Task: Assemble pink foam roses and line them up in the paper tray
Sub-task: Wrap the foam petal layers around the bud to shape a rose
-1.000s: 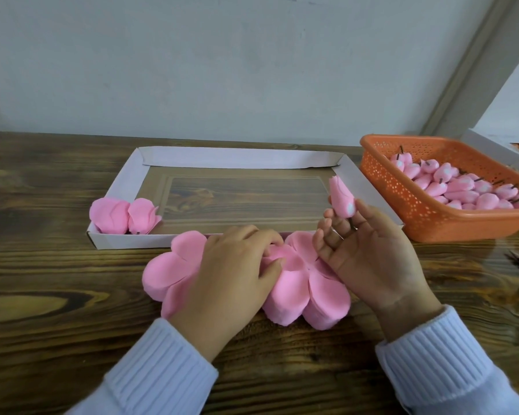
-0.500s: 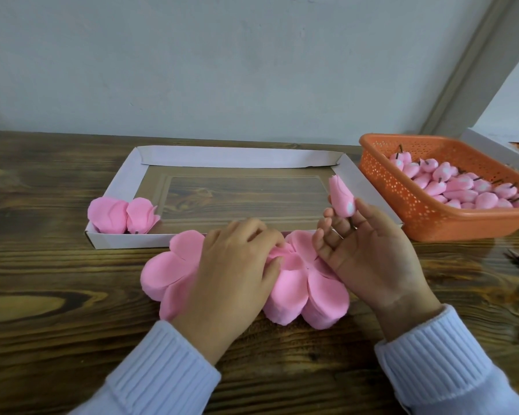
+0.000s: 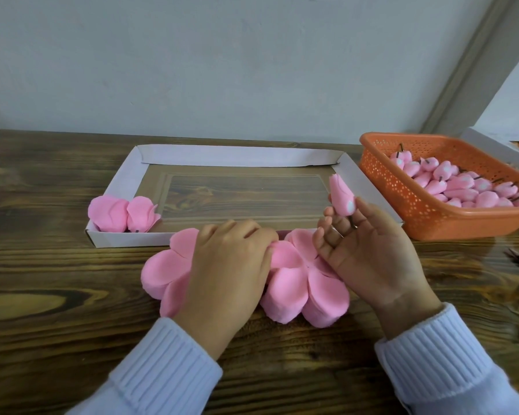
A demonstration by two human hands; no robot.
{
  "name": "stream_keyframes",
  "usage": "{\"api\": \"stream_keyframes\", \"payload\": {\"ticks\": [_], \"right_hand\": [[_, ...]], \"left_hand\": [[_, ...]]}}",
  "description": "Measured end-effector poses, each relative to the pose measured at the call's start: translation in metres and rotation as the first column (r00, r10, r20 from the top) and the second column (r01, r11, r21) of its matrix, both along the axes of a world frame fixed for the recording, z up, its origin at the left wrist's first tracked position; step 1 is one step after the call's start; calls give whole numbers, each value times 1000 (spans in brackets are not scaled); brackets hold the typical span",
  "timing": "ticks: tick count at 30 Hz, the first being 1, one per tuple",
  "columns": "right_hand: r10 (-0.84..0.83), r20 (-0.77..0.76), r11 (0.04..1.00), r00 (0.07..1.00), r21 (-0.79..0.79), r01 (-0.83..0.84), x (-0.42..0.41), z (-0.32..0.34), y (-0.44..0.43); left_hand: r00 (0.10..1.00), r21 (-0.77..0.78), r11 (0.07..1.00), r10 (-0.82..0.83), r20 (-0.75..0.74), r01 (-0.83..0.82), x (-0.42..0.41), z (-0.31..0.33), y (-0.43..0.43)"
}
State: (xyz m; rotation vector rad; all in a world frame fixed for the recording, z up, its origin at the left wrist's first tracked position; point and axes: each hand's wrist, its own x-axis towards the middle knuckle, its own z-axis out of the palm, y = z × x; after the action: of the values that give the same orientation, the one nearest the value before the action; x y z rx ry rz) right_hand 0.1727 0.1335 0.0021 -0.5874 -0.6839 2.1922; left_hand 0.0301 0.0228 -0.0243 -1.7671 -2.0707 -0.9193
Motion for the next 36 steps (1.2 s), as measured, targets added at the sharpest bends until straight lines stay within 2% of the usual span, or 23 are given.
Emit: {"api": "stream_keyframes", "payload": {"ticks": [8,15,29,36], "right_hand": [[3,6,1000,1000,2,-3,-1,0,0],[2,10,1000,1000,6,-2,-1,0,0],[0,21,1000,1000,6,0,0,1,-1],[-3,8,1000,1000,-5,3,0,1,-1]], "left_hand": [[999,-48,999,-9,39,11,2,1,1],[992,-172,979,-89,94,104,1,2,3],[983,-36,986,-162,82,165,3,5,1],[984,-61,986,-151,91,157,2,6,1]]}}
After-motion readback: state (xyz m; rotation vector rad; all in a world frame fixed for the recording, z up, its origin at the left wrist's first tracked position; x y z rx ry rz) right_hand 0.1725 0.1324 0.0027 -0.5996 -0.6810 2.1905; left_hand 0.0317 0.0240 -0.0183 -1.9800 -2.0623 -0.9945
